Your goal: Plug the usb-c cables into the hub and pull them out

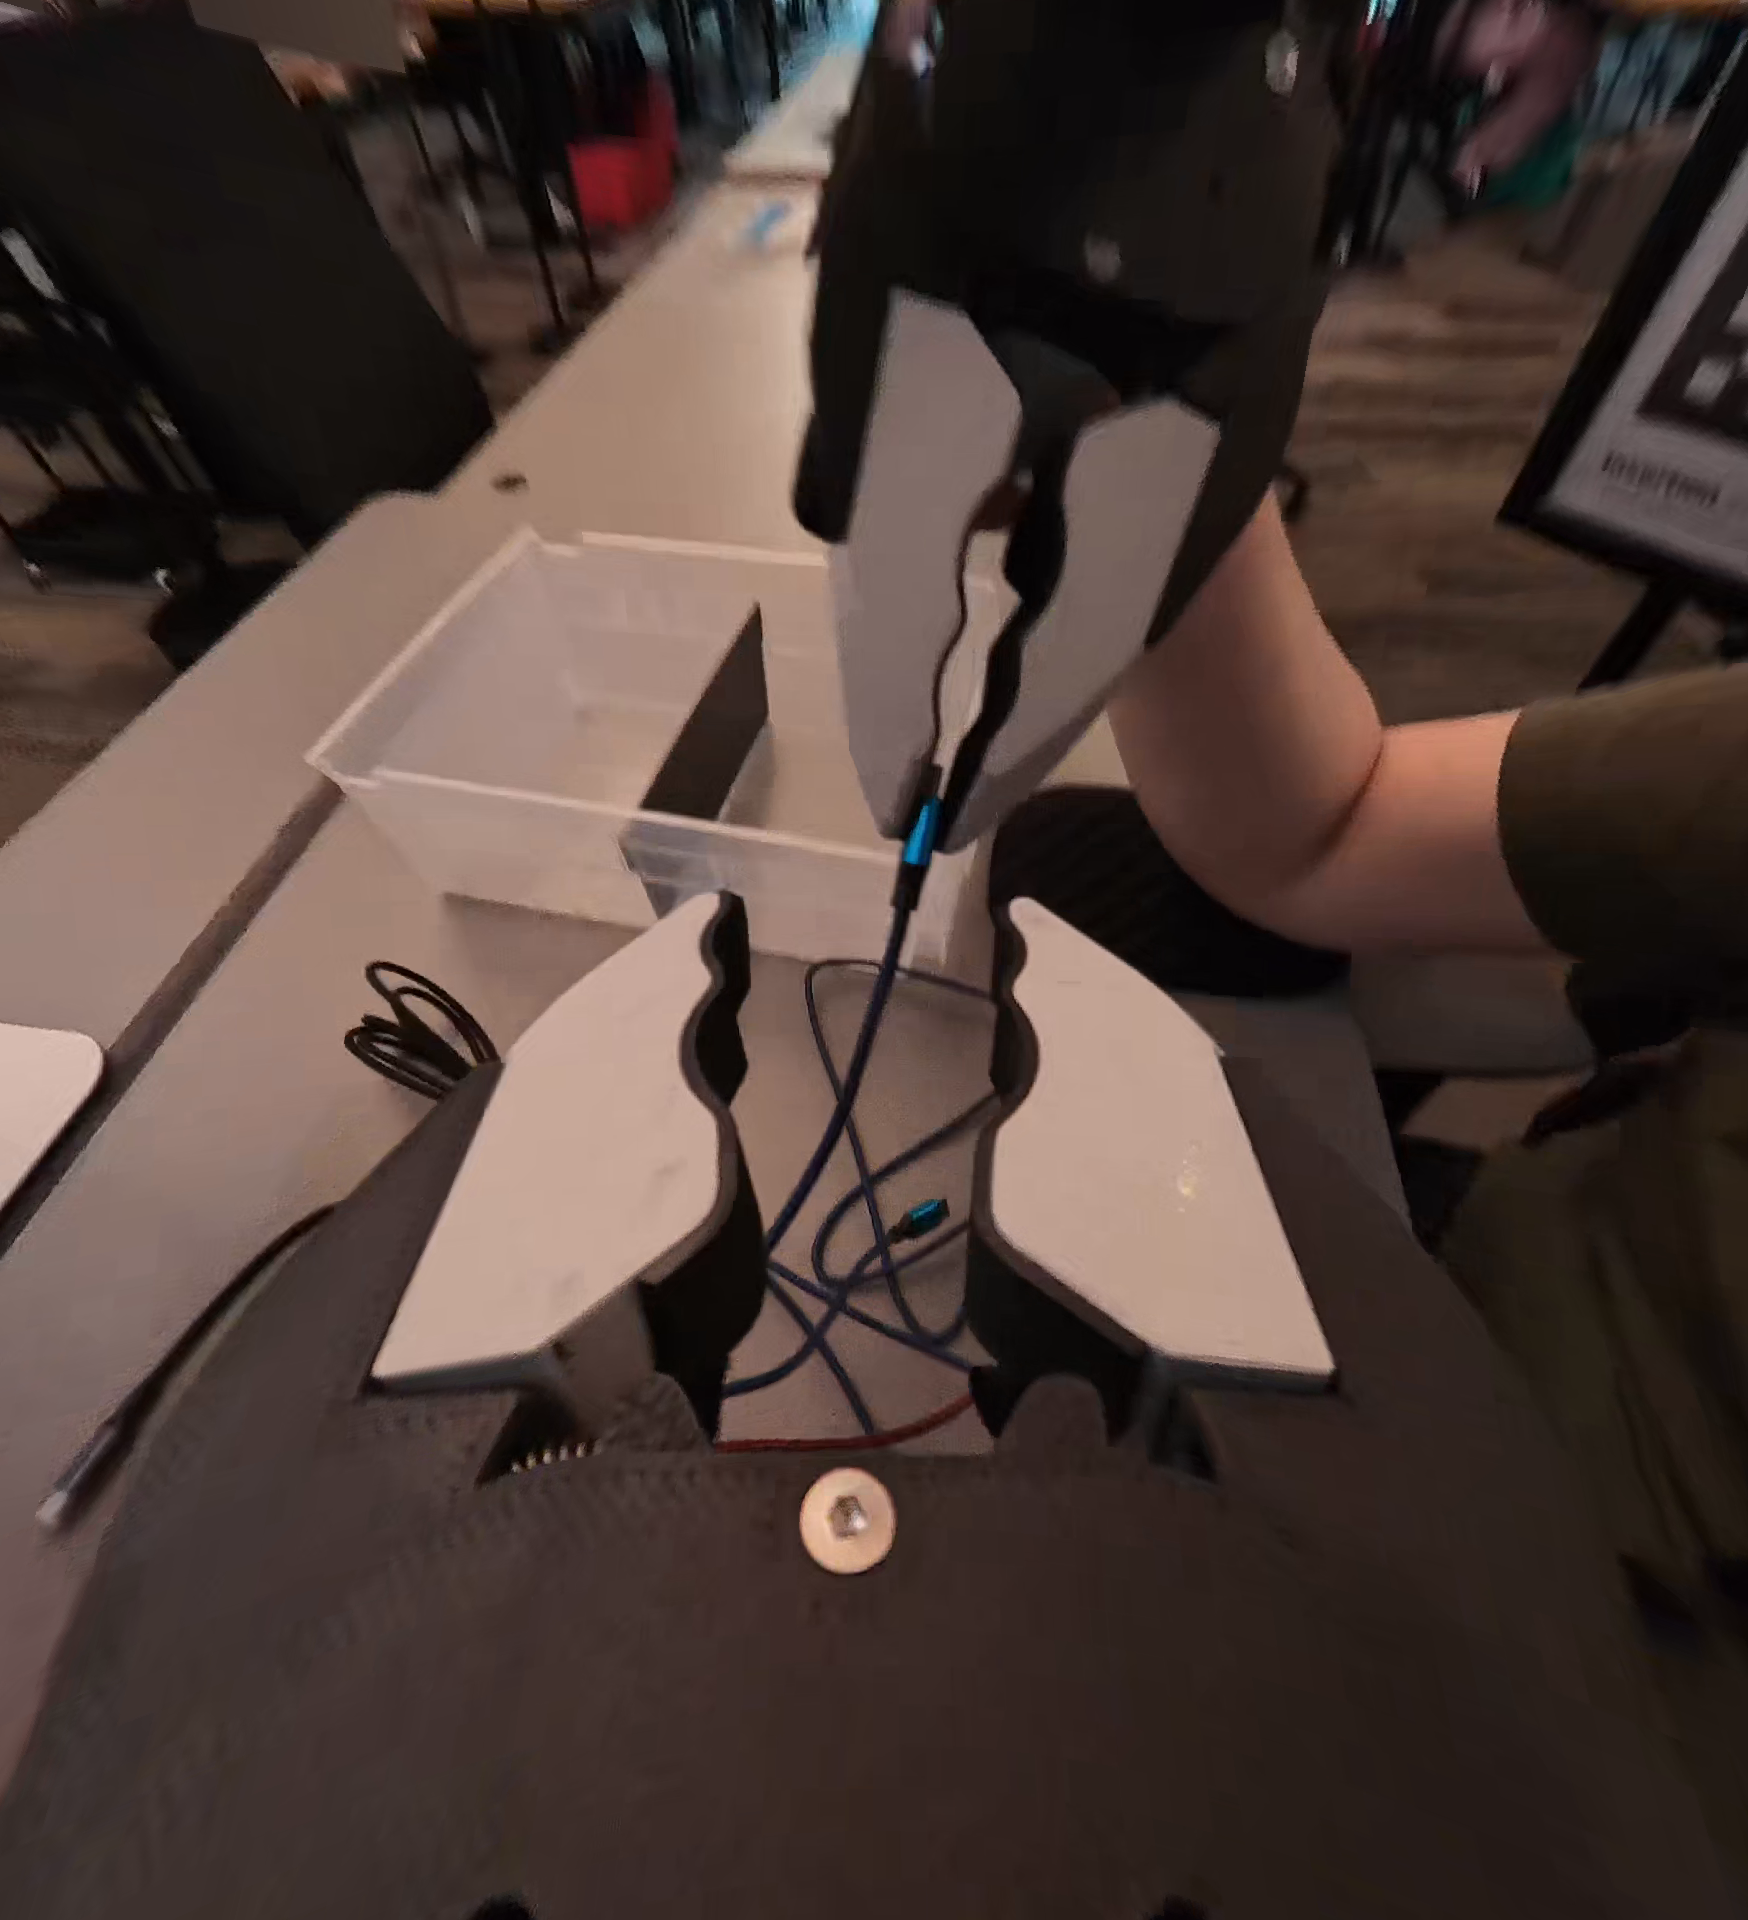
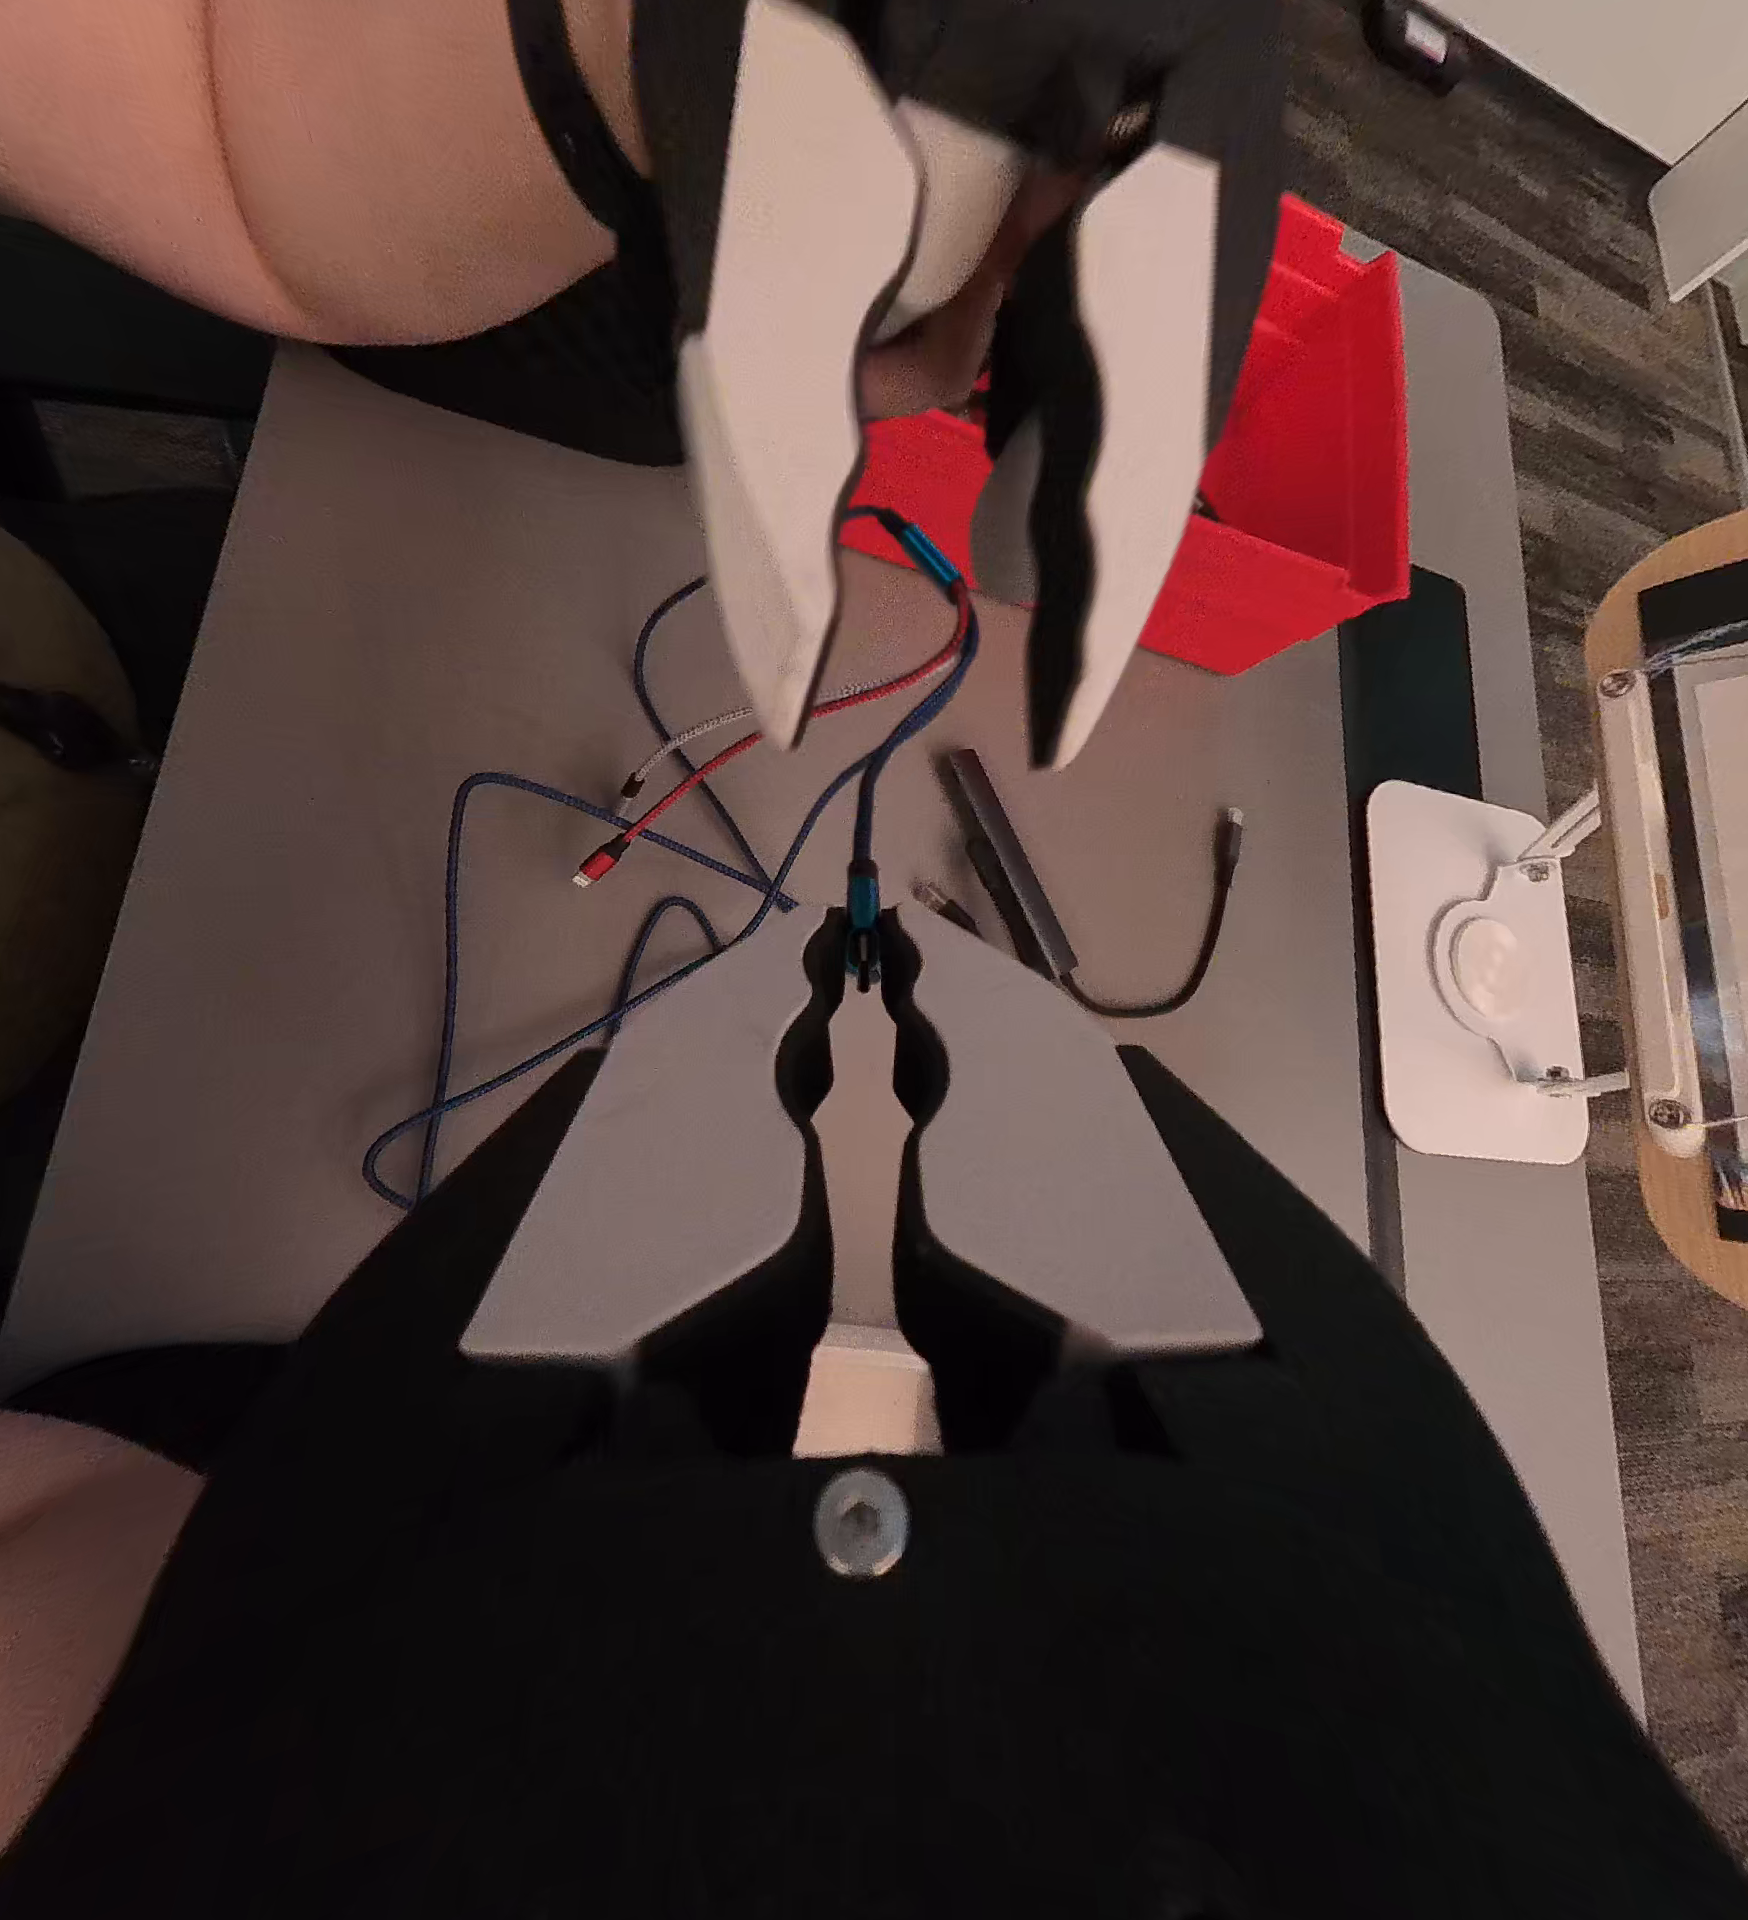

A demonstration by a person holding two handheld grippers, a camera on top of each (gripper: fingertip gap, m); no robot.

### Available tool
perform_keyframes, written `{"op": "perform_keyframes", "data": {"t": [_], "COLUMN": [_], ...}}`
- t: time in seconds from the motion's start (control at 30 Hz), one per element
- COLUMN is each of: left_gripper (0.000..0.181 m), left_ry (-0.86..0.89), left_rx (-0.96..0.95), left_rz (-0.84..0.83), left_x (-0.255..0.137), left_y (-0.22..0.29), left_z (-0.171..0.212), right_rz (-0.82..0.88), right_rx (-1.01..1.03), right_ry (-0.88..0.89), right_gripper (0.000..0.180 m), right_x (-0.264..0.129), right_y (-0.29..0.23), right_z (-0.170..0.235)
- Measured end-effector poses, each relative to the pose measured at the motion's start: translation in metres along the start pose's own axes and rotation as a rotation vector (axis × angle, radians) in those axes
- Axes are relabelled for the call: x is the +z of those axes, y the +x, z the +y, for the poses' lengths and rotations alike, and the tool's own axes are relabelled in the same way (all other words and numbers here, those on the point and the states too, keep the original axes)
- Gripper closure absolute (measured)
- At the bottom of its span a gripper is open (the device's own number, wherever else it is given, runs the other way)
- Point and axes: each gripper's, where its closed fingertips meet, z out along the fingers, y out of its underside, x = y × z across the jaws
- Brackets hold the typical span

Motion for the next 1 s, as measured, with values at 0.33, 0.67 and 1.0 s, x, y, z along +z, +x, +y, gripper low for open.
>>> {"op": "perform_keyframes", "data": {"t": [0.33,0.67,1.0], "left_gripper": [0.177,0.178,0.176], "left_ry": [-0.150,0.351,0.338], "left_rx": [0.134,-0.042,0.016], "left_rz": [-0.089,-0.119,-0.222], "left_x": [0.019,-0.024,-0.034], "left_y": [-0.010,-0.020,-0.022], "left_z": [0.026,-0.047,-0.050], "right_rz": [0.068,0.257,0.069], "right_rx": [-0.032,0.119,0.199], "right_ry": [0.059,0.671,0.795], "right_gripper": [0.173,0.153,0.174], "right_x": [0.003,-0.047,-0.011], "right_y": [0.011,0.062,0.052], "right_z": [-0.015,-0.079,-0.101]}}
